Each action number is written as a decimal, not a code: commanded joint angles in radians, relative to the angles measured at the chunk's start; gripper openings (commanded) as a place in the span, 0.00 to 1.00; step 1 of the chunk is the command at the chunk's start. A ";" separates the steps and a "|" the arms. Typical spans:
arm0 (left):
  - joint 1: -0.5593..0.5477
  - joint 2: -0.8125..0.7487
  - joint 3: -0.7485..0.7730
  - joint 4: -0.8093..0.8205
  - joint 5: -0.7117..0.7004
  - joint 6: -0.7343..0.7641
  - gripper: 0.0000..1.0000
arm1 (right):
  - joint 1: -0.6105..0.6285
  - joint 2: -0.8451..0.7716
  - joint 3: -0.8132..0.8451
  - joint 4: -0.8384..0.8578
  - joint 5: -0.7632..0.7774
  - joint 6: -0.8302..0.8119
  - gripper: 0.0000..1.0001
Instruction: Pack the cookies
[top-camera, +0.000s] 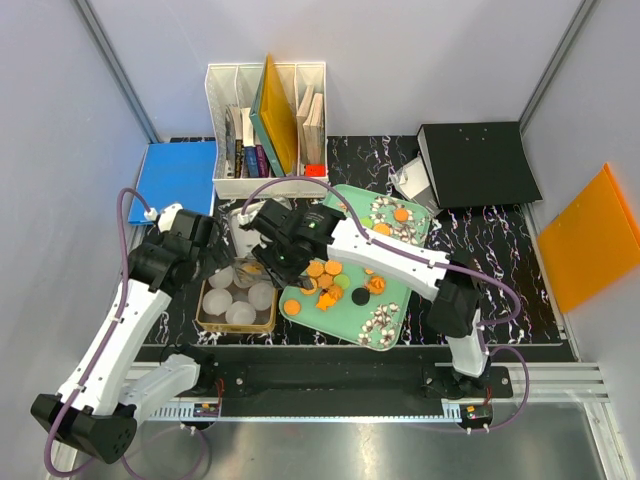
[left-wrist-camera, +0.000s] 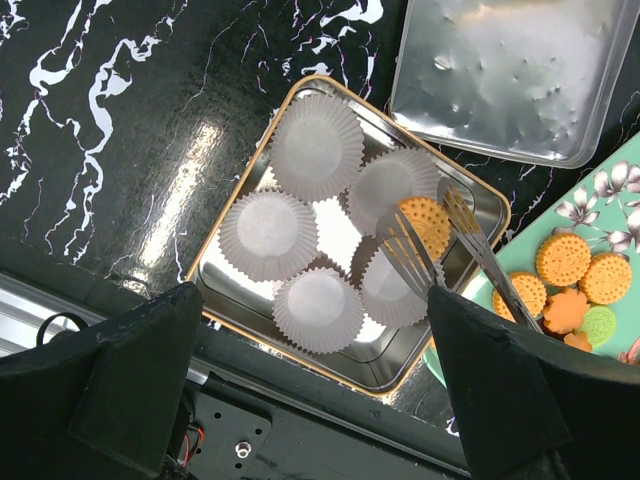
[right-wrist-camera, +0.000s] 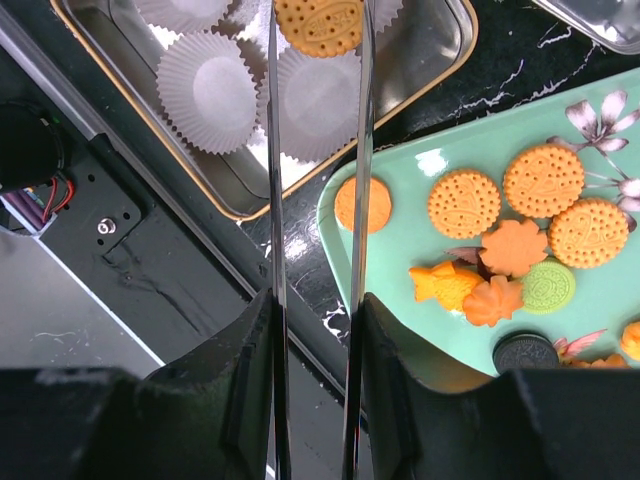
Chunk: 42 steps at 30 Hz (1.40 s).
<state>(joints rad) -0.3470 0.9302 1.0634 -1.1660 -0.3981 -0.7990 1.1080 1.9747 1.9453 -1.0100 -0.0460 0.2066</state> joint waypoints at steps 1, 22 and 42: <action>0.003 -0.018 -0.011 0.017 -0.013 0.000 0.99 | 0.003 0.018 0.086 0.024 -0.005 -0.039 0.34; 0.000 -0.010 -0.016 0.025 -0.015 0.009 0.99 | -0.010 0.104 0.171 0.011 0.066 -0.061 0.53; -0.003 0.035 0.003 0.064 0.007 0.020 0.99 | -0.043 -0.267 -0.130 -0.075 0.248 0.019 0.56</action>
<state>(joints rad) -0.3473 0.9401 1.0393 -1.1545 -0.3973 -0.7929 1.0904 1.8896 1.9148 -1.0481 0.1226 0.1818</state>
